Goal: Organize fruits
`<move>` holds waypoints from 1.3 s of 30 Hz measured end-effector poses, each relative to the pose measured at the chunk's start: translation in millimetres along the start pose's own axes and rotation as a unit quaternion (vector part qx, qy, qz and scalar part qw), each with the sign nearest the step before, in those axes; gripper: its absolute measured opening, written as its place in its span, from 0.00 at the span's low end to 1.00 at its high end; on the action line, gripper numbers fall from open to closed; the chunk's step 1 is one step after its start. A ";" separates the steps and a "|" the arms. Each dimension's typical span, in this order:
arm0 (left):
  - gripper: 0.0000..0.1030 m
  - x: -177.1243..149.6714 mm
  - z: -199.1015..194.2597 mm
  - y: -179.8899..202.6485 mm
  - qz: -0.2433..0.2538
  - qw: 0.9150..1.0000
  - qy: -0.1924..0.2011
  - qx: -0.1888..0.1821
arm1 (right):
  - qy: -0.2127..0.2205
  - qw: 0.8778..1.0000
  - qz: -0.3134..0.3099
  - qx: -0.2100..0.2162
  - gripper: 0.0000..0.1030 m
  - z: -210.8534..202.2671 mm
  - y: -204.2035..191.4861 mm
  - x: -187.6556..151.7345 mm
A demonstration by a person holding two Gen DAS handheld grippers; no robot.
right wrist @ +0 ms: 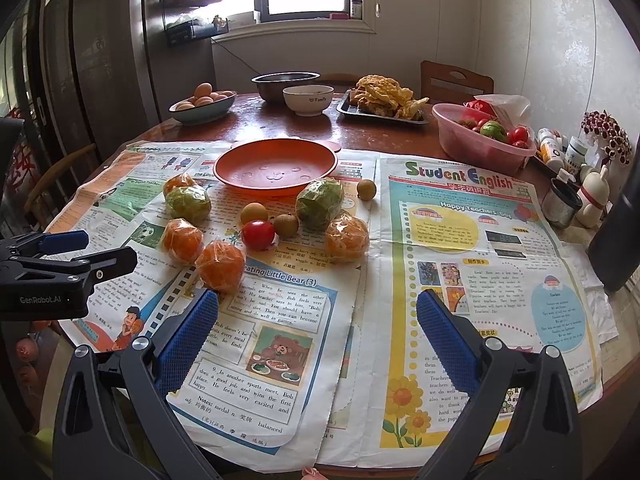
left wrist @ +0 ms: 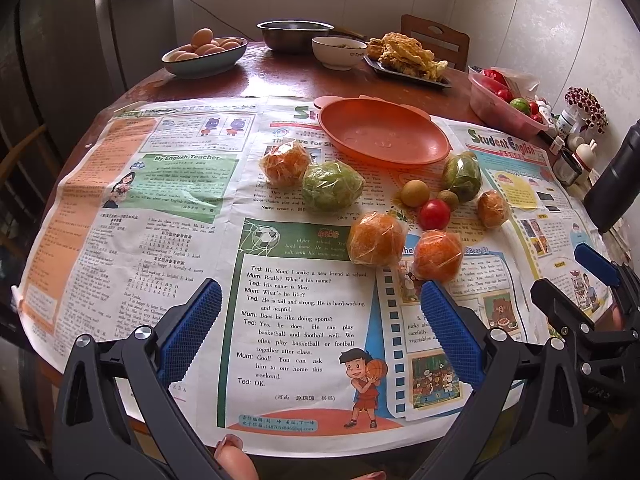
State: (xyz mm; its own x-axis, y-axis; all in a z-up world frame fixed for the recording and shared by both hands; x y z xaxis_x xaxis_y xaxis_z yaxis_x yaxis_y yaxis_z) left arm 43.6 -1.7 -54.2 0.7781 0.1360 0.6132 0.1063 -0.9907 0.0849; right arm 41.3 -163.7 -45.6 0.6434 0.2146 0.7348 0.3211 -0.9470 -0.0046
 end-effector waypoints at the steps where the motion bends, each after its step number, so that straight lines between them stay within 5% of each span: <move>1: 0.91 0.1 0.1 0.0 0.000 1.000 0.000 0.000 | 0.000 1.000 0.000 0.001 0.96 0.2 0.0 -0.1; 39: 0.91 -0.7 17.9 -9.9 0.001 1.000 -0.028 0.000 | -0.019 1.000 -0.006 0.008 0.96 18.2 -7.7 -3.8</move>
State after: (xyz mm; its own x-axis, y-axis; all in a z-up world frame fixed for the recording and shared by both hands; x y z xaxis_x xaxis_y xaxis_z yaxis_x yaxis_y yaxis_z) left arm 53.1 8.0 -69.5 0.8118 0.1336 0.5685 0.1050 -0.9910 0.0829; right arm 49.0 -152.9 -60.7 0.6651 0.2344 0.7091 0.3400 -0.9404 -0.0081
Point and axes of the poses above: each gripper's, at about its wrist camera, not at the fingertips, and z roughly the way its jaws point, y to its right, x to its top, the point moved 7 cm from there along z, roughly the way its jaws point
